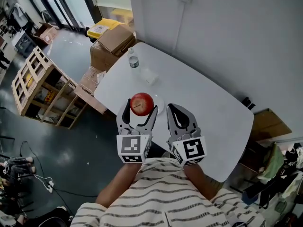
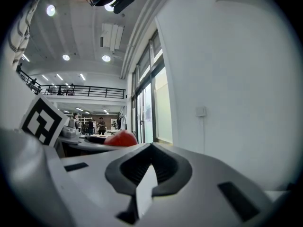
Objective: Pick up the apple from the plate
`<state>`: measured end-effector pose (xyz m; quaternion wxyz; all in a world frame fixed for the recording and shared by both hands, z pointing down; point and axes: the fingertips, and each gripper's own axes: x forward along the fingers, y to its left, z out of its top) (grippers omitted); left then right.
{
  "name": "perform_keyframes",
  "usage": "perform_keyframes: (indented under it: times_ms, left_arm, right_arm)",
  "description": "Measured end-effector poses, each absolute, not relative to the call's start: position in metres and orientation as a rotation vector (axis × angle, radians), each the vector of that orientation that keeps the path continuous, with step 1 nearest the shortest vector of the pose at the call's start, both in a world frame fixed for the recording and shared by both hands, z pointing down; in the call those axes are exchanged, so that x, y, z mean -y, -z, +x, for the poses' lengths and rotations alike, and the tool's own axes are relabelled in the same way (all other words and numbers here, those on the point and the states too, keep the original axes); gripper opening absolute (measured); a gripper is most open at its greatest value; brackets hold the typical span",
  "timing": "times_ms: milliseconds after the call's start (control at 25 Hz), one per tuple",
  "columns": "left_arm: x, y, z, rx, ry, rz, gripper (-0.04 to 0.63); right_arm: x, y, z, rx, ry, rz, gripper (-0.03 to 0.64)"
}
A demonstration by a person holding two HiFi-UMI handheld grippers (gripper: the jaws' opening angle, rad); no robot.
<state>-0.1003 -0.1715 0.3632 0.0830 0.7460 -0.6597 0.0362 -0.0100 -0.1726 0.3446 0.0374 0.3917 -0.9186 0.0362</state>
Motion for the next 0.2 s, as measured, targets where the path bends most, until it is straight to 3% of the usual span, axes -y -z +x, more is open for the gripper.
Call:
perform_keyframes:
  times_ms: [200]
  left_arm:
    - [0.1718,-0.3607,-0.0994,1.969,-0.089,2.228,0.379]
  right_arm:
    - [0.1723,-0.3458,-0.0071,2.812,-0.108,1.206,0.012]
